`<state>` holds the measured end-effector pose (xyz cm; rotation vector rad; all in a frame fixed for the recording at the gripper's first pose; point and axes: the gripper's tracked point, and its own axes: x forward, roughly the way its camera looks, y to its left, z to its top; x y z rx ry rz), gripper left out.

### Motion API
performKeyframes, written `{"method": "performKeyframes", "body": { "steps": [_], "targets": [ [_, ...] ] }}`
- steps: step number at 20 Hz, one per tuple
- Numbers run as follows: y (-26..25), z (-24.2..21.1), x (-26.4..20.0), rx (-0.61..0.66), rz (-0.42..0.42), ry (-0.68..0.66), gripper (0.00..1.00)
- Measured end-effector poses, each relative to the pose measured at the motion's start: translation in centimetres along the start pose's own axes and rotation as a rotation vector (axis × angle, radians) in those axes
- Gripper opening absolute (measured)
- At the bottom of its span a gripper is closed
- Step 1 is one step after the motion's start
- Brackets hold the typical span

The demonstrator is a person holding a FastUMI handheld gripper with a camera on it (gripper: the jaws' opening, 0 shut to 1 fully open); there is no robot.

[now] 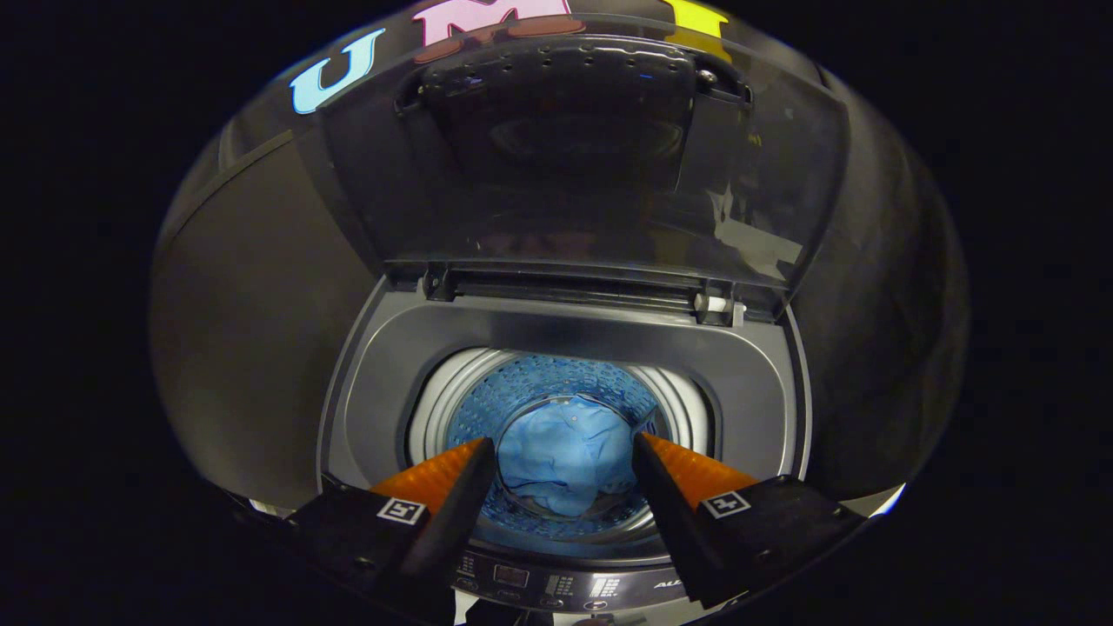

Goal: Put the clothes into the washing machine and then close the washing machine lid.

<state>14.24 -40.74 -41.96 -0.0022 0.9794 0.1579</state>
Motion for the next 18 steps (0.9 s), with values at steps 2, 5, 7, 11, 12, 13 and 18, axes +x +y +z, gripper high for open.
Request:
{"method": "performKeyframes", "body": {
  "steps": [2,5,7,11,12,13,18],
  "targets": [
    [0.3,0.1,-0.5,-0.002,0.011,-0.013,0.99],
    [0.9,0.6,-1.2,0.001,0.036,-0.046,0.99],
    [0.9,0.9,-1.6,-0.002,0.041,-0.059,0.99],
    [0.4,1.5,-2.4,0.01,0.038,-0.084,0.99],
    [0.4,1.8,-2.8,0.018,0.037,-0.093,0.99],
    [0.4,2.5,-3.3,0.026,0.039,-0.109,0.99],
    [1.2,7.0,-6.5,0.031,0.04,-0.234,0.99]
  ]
}}
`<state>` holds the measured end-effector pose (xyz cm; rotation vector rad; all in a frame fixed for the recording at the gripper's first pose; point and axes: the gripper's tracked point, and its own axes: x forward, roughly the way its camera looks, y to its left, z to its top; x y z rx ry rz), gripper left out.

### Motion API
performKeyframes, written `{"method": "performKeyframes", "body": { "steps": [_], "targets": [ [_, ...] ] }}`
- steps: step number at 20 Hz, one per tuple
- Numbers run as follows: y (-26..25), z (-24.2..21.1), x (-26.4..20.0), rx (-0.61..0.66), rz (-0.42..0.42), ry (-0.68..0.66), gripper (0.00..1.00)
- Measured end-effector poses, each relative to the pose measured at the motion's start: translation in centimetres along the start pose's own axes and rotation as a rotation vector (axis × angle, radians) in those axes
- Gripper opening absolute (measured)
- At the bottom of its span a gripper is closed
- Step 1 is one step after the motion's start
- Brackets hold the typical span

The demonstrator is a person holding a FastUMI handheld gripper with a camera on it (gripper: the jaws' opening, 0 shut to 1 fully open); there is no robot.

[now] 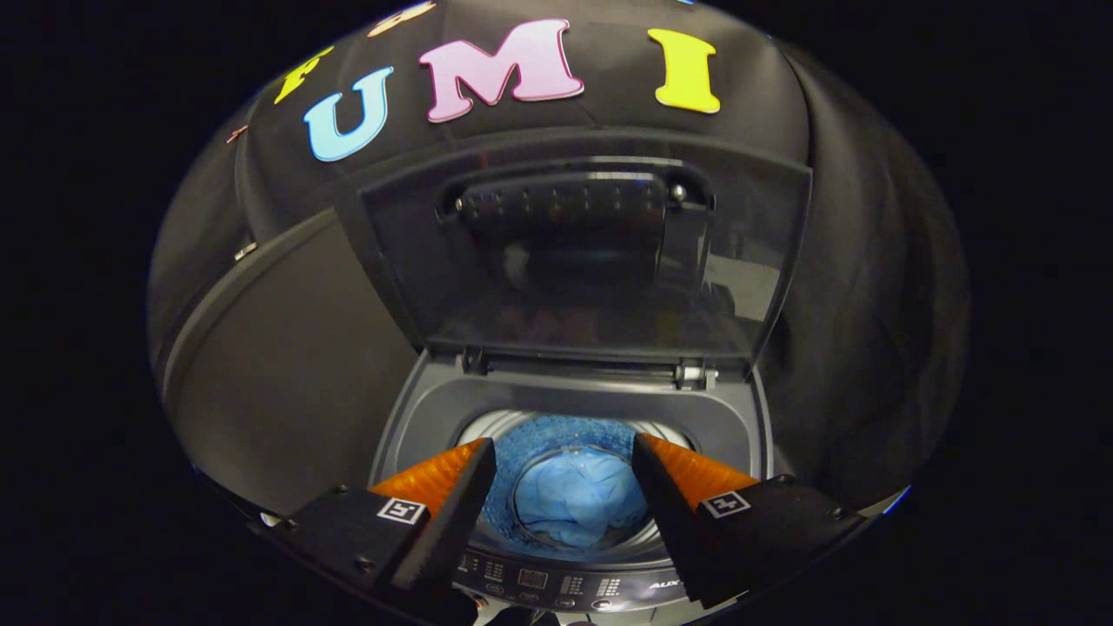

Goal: Put the clothes into the washing machine and then close the washing machine lid.

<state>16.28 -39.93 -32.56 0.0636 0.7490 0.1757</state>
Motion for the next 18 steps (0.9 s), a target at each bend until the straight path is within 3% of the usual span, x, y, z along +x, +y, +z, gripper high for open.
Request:
{"method": "performKeyframes", "body": {
  "steps": [15,18],
  "targets": [
    [4.5,15.9,-5.8,-0.04,0.029,-0.336,0.99],
    [5.3,17.8,-5.5,-0.05,0.045,-0.352,0.98]
  ]
}}
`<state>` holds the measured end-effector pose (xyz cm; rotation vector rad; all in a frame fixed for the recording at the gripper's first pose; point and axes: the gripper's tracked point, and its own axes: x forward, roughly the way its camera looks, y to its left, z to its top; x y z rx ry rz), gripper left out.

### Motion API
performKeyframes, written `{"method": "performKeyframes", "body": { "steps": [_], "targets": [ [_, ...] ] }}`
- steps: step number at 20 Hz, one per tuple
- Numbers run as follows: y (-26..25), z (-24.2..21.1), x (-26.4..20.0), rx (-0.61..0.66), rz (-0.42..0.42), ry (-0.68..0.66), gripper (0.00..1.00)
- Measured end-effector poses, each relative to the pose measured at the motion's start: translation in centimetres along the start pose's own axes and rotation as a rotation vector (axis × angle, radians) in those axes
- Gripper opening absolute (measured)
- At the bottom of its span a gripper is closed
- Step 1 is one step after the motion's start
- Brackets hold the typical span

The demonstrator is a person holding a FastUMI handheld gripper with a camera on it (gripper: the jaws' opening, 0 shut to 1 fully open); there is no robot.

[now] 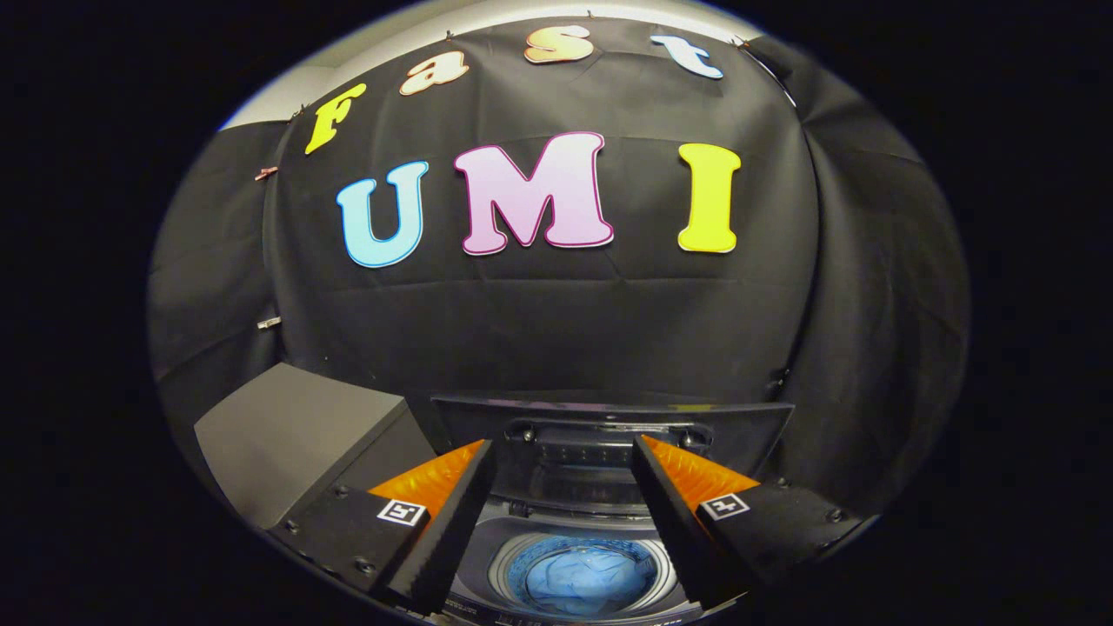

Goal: Put the clothes into the washing machine and then close the washing machine lid.

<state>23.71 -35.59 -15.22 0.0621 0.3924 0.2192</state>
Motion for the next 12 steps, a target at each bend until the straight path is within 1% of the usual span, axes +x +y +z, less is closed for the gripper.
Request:
{"method": "performKeyframes", "body": {
  "steps": [4,7,9,12],
  "targets": [
    [0.0,1.9,1.2,-0.018,-0.008,-0.014,0.98],
    [-0.5,2.6,3.3,-0.03,-0.018,-0.004,0.98],
    [-1.4,2.3,5.3,-0.045,-0.042,0.023,0.98],
    [-2.4,1.6,8.2,-0.02,-0.066,0.063,0.99]
  ]
}}
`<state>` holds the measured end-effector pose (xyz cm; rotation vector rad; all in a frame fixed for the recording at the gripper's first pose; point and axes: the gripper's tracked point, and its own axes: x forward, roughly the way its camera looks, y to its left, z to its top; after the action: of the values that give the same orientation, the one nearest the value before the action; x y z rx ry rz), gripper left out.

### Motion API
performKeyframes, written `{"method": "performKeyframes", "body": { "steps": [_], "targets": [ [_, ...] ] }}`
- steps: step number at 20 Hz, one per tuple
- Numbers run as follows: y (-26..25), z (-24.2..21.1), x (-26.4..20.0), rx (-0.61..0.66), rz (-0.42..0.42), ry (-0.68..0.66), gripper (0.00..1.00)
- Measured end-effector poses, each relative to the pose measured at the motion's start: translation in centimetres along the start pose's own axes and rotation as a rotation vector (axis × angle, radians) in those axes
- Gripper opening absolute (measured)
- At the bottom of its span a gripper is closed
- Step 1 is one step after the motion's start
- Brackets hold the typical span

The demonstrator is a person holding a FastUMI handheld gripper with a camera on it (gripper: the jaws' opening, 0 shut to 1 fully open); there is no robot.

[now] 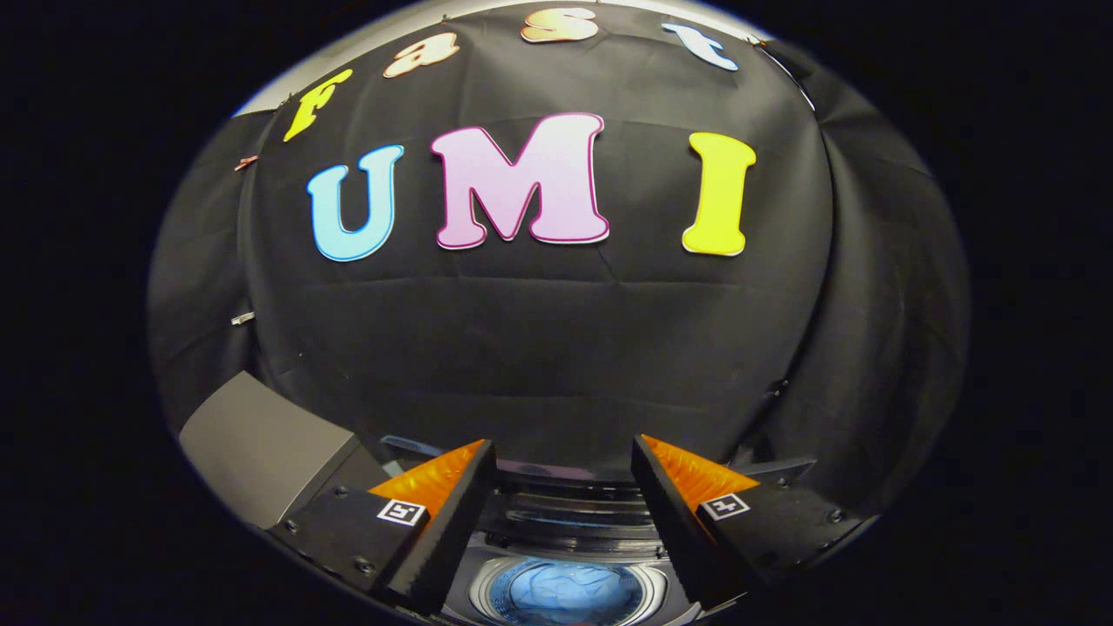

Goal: Put the clothes into the washing machine and then close the washing machine lid.

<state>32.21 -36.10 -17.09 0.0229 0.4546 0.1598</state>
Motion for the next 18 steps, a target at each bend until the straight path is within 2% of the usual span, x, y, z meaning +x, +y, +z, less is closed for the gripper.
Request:
{"method": "performKeyframes", "body": {
  "steps": [2,6,18],
  "targets": [
    [-0.5,-1.4,1.5,0.017,-0.02,0.055,0.99],
    [-0.8,-1.0,2.8,0.058,-0.029,0.051,0.99],
    [-0.5,-1.7,0.9,0.041,-0.028,0.045,0.99]
  ]
}}
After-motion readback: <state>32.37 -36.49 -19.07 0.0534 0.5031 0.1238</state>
